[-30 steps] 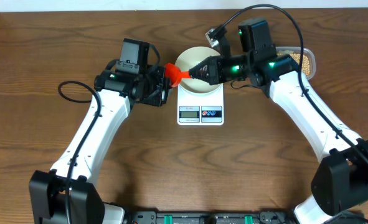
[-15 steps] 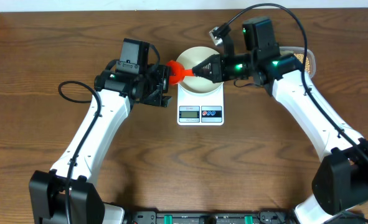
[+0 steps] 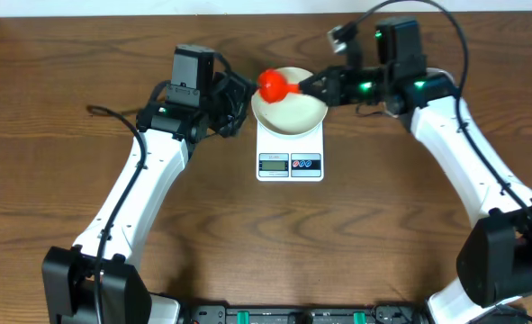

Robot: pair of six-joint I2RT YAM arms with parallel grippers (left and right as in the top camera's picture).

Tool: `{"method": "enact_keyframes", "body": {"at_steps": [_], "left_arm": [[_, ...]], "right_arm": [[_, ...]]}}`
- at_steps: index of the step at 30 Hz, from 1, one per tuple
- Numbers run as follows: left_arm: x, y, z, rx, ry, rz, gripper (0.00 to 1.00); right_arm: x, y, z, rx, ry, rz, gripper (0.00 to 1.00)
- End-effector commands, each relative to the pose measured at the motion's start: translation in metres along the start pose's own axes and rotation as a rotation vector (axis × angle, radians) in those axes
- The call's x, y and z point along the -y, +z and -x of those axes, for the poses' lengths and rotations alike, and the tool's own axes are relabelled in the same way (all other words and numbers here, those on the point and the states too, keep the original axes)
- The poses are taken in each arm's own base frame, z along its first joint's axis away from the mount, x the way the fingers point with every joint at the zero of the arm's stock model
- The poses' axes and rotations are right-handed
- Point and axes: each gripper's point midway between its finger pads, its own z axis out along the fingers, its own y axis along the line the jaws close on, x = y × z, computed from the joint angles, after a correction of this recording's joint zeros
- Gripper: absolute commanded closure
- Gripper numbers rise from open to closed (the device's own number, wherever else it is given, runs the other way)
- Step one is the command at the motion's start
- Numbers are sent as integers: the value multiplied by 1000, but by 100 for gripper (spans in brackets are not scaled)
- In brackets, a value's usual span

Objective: Scoop item into bowl and weigh 50g on scale
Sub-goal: 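Release the left gripper and carry the scoop right to the soybean tub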

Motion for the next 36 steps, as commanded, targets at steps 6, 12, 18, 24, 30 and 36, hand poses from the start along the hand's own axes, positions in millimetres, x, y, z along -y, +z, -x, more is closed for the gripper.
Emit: {"method": "enact_keyframes", "body": {"at_steps": [6, 12, 18, 24, 30, 36], "left_arm": [[27, -8, 8, 72, 523, -92, 20], [30, -7, 9, 88, 741, -93, 19], [29, -7, 9, 92, 880, -84, 20], [25, -6, 8, 84, 937, -70, 20], [15, 1, 7, 56, 936, -41, 20], [4, 11, -4, 3, 955, -10, 23]], "right_arm": [[20, -54, 37, 88, 7, -56, 99], [8, -92, 50, 72, -67, -168, 99], [10, -127, 52, 55, -82, -301, 99], [37, -157, 41, 31, -21, -398, 99], [79, -192, 35, 41, 51, -598, 99], [99, -212, 33, 52, 83, -698, 99]]}}
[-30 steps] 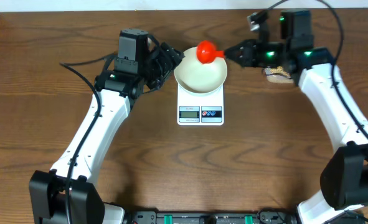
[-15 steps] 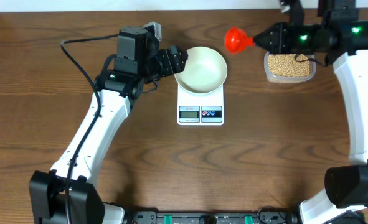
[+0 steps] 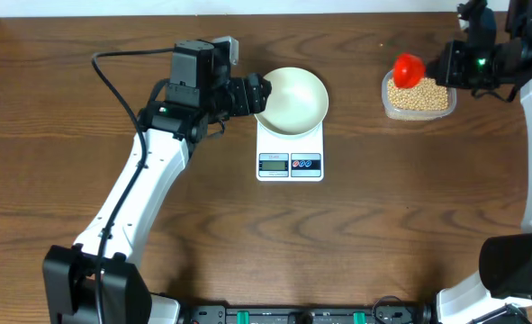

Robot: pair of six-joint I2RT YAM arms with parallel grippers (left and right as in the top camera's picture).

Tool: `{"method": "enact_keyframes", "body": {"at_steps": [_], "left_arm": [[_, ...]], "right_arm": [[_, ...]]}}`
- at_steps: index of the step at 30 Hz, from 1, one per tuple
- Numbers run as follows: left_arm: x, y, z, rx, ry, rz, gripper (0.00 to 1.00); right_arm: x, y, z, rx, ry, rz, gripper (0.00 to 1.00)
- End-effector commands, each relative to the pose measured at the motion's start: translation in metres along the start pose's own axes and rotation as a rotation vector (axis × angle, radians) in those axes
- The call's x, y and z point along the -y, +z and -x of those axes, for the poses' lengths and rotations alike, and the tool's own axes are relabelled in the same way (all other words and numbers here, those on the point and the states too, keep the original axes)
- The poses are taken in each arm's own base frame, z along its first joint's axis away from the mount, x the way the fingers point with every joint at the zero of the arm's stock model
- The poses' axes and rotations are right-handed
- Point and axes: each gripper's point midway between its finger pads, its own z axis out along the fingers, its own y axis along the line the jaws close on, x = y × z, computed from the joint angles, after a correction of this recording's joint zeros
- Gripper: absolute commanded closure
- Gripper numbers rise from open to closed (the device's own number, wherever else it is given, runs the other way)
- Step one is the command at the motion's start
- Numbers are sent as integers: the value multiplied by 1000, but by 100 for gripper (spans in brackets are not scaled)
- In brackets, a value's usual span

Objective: Scoop item into bowl and weigh 50g on scale
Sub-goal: 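Release the left gripper and carry the scoop right to the soybean tub, then press the tare button on the scale with the left gripper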

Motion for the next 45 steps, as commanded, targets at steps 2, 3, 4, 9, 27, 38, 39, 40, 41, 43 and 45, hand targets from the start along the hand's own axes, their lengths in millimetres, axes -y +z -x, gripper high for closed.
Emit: {"method": "enact_keyframes", "body": {"at_steps": [2, 3, 4, 9, 27, 38, 39, 40, 41, 43, 45], "left_arm": [[8, 15, -29, -99, 107, 6, 31], [10, 17, -35, -118, 118, 12, 35], [10, 18, -42, -139, 122, 30, 38], [9, 18, -78, -255, 145, 117, 69], [22, 55, -174, -471, 228, 206, 93], [-6, 94, -193, -507, 256, 271, 93], [-8, 95, -192, -501, 260, 283, 92], [-11, 96, -189, -488, 268, 301, 93], [-12, 97, -187, -479, 272, 306, 92], [-11, 101, -182, -456, 290, 302, 93], [-8, 105, -178, -434, 299, 289, 93]], "right_arm": [[18, -11, 5, 25, -2, -76, 99], [19, -11, 5, 25, -1, -77, 99], [21, -12, 5, 27, 9, -79, 99], [24, -12, 3, 22, 27, -83, 99], [24, -11, -4, -6, 39, -82, 99], [24, -11, -6, -13, 42, -83, 99], [24, -11, -6, -13, 42, -83, 99], [25, -11, -6, -13, 42, -83, 99], [25, -11, -6, -13, 42, -83, 99], [24, -11, -6, -15, 43, -83, 99], [25, -11, -8, -21, 45, -83, 99]]}}
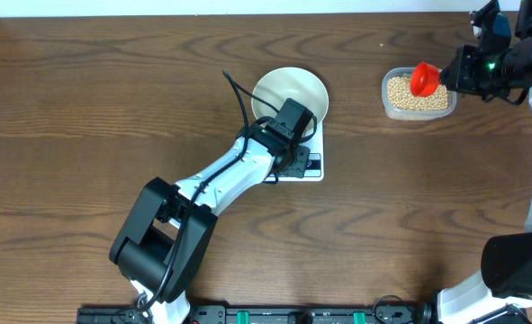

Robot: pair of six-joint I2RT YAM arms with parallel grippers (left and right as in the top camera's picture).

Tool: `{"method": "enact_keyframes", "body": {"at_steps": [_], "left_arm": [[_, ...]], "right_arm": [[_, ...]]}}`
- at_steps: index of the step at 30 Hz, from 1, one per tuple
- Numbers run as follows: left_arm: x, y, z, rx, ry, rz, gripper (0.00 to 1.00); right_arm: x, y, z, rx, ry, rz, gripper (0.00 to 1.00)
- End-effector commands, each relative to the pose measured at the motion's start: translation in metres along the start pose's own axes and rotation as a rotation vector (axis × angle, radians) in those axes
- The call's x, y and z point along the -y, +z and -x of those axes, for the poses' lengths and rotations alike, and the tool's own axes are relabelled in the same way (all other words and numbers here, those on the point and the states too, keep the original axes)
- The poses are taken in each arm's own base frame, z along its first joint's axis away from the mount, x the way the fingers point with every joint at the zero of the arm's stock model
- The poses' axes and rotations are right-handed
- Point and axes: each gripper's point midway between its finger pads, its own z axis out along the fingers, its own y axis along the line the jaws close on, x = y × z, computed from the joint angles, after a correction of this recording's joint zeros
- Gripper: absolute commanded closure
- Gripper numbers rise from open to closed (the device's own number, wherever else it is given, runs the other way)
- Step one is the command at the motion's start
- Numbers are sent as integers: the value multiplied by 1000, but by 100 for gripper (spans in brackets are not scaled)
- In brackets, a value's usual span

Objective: Scoop item into bowl and weigh 50g on scale
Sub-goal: 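Press the tare button on the scale with the left gripper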

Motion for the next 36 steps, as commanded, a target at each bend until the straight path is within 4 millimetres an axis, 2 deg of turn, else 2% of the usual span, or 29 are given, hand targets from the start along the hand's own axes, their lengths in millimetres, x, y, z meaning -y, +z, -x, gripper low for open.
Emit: {"method": "enact_keyframes", "body": {"at_steps": [1, 11, 18, 22, 31, 36], "left_arm": [[-7, 8, 3, 20, 30, 39, 93], [-7, 16, -1, 12, 37, 39, 93], [-10, 32, -8, -21, 44, 48, 93], [-7, 32, -9, -24, 68, 38, 93], [14, 33, -20, -45, 180, 8, 93], [10, 33, -19, -40, 184, 39, 93]], "right_arm": [[0, -5, 1, 8, -3, -3, 99], [0, -5, -1, 2, 0, -3, 99], [0, -5, -5, -15, 7, -3, 99], [0, -5, -5, -16, 7, -4, 99], [2, -5, -5, -17, 7, -16, 99], [3, -5, -7, -22, 9, -20, 99]]}}
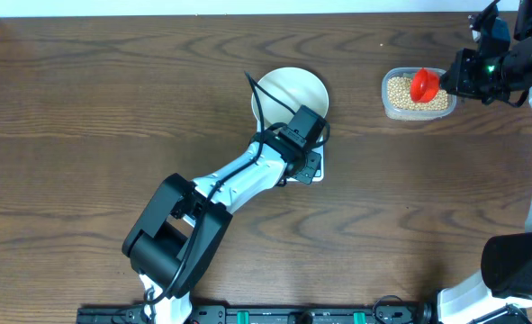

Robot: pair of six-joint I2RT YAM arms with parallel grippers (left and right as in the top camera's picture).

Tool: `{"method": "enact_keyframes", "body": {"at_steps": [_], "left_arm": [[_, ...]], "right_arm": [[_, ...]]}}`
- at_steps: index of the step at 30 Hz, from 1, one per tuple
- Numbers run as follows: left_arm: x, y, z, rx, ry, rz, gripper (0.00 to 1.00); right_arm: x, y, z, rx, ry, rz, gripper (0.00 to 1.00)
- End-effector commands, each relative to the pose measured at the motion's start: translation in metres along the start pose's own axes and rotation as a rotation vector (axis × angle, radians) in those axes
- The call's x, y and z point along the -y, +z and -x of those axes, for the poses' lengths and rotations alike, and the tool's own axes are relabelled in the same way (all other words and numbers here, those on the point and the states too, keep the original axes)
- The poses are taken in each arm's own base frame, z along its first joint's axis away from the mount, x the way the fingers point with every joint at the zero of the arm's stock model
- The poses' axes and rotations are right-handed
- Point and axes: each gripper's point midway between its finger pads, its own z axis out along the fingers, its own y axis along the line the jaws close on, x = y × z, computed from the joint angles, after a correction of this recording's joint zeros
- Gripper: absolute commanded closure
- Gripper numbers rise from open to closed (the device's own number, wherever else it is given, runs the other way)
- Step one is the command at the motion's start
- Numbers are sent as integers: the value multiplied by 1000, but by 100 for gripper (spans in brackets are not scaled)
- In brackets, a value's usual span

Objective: Scoop item into bowl and weigh 50g on scale
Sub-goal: 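Press the tare button on the scale with the left gripper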

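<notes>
A cream bowl stands on the white scale. My left arm hides most of the scale, including its display. The left gripper is down over the scale's front, its fingers hidden under the wrist. At the far right a clear container of beige beans sits on the table. The red scoop is tipped into its right side. My right gripper is shut on the scoop's handle at the container's right edge.
The left arm lies diagonally from the table's lower left up to the scale, its cable looping over the bowl's left rim. The right arm comes in along the right edge. The table's far edge runs just behind the bowl and the container.
My left wrist has shifted a little to the right over the scale's front. The red scoop sits slightly lower in the bean container. The bowl and container have not moved.
First my right gripper held the red scoop over the bowl, with the left gripper beside the bowl's left rim. Then the scoop was over the bean container at the right. Later the left arm was over the scale's display, where it still is, and the scoop was tilted into the beans.
</notes>
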Motion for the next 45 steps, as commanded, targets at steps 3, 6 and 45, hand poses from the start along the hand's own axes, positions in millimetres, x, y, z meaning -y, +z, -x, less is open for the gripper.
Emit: {"method": "enact_keyframes", "body": {"at_steps": [3, 6, 45], "left_arm": [[-12, 15, -19, -56, 18, 63, 93], [-19, 15, -18, -50, 16, 100, 93], [-17, 30, -47, -159, 83, 135, 93]], "right_arm": [[2, -5, 1, 10, -3, -11, 99], [2, -5, 0, 7, -2, -11, 99], [3, -5, -4, -11, -3, -18, 99]]}}
